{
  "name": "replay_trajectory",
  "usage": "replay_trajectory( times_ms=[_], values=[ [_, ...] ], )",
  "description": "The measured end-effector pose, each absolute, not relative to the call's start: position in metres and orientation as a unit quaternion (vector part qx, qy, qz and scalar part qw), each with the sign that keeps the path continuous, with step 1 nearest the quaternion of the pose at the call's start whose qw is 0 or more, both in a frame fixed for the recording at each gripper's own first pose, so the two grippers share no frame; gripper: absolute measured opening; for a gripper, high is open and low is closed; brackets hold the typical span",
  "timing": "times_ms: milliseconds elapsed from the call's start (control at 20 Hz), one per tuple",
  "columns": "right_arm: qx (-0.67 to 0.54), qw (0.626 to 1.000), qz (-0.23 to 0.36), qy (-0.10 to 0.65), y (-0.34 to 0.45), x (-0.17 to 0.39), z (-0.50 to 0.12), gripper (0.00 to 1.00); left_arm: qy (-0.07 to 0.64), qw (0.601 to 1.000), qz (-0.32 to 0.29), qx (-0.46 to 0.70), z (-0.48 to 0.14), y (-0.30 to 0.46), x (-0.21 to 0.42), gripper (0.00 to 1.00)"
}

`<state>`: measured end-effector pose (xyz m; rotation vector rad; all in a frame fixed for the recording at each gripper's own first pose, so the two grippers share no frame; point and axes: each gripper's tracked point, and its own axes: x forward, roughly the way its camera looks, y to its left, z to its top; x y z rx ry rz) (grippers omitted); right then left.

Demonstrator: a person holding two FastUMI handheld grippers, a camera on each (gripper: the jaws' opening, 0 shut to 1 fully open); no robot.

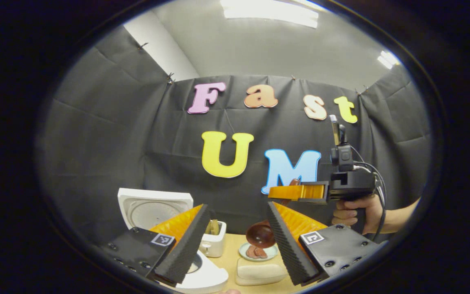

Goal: Close the left gripper, press the button to open the rice cooker; take a wooden spoon from the chopstick holder with the right hand, scoop a spoonful of rice and pour it into the rice cooker, then put the wooden spoon back into the chopstick holder.

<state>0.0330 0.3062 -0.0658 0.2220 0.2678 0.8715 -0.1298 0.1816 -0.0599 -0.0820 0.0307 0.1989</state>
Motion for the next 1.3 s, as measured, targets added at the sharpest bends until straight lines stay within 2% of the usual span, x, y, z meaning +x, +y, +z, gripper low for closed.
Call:
replay_trajectory(
  times_ms=[250, 450, 500, 600, 700, 1150, 1300],
  values=[
    [0.109, 0.913, 0.376, 0.113, 0.244, 0.045, -0.059, 0.09, 0.017, 0.995, 0.084, -0.049, -0.062, 0.156, -0.113, 1.0],
    [0.112, 0.929, 0.335, 0.111, 0.198, 0.052, -0.066, 0.09, 0.017, 0.996, 0.075, -0.046, -0.058, 0.141, -0.103, 0.94],
    [0.111, 0.933, 0.324, 0.109, 0.186, 0.056, -0.069, 0.09, 0.017, 0.996, 0.074, -0.045, -0.057, 0.138, -0.1, 1.0],
    [0.107, 0.942, 0.299, 0.113, 0.162, 0.062, -0.079, 0.09, 0.019, 0.996, 0.07, -0.044, -0.057, 0.132, -0.095, 0.97],
    [0.115, 0.946, 0.28, 0.12, 0.142, 0.065, -0.087, 0.09, 0.02, 0.997, 0.065, -0.045, -0.058, 0.126, -0.091, 1.0],
    [0.118, 0.962, 0.208, 0.134, 0.075, 0.076, -0.122, 0.09, 0.031, 0.998, 0.03, -0.041, -0.062, 0.093, -0.072, 1.0],
    [0.11, 0.967, 0.183, 0.138, 0.055, 0.081, -0.133, 0.09, 0.036, 0.998, 0.021, -0.04, -0.064, 0.086, -0.068, 0.94]
  ],
)
